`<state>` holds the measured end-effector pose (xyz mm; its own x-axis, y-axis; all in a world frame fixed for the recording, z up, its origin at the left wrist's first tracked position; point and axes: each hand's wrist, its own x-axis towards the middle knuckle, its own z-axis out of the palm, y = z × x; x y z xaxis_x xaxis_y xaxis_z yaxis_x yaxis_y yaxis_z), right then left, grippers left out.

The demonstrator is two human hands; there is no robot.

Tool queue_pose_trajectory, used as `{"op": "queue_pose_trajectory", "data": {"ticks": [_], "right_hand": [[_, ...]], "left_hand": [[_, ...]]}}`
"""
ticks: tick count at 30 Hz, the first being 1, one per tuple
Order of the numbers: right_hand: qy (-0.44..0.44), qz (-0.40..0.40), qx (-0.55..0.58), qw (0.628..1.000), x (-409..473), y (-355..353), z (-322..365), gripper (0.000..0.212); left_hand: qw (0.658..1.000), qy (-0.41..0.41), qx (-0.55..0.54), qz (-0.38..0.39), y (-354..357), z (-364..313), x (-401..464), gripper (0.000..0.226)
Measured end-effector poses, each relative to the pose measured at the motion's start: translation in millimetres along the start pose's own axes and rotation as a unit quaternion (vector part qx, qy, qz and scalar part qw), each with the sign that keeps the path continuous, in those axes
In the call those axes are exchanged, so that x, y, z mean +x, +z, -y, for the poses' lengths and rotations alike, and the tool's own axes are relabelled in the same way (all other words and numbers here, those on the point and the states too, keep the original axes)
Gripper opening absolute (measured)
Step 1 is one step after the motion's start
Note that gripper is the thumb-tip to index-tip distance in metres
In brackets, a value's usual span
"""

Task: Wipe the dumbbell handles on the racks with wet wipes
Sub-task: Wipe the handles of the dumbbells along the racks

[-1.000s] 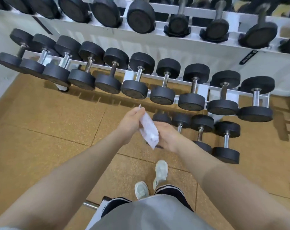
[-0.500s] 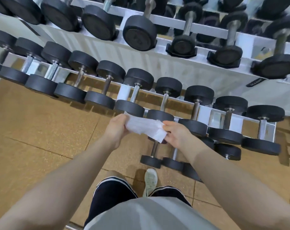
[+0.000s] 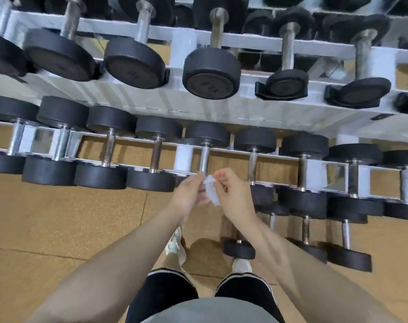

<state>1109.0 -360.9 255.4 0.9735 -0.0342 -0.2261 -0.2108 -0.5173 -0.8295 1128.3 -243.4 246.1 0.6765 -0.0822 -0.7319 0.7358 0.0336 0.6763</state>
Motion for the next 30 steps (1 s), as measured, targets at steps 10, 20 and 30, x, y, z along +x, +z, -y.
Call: {"op": "queue_pose_trajectory", "data": {"ticks": [10,20,30], "right_hand": [[0.098,-0.082,0.066,0.99,74,56,1,0.042],[0.219,0.064,0.276,0.934,132,64,-59,0.007],[0.249,0.019,-0.057,0.967,204,78,-127,0.021]], "left_hand": [[0.997,-0.047,-0.034,0.059,-77,-46,91,0.012],[0.995,-0.097,-0.028,0.02,-70,-20,179,0.007],[0.911,0.019,0.409,0.053,-75,24,249,0.035]]}}
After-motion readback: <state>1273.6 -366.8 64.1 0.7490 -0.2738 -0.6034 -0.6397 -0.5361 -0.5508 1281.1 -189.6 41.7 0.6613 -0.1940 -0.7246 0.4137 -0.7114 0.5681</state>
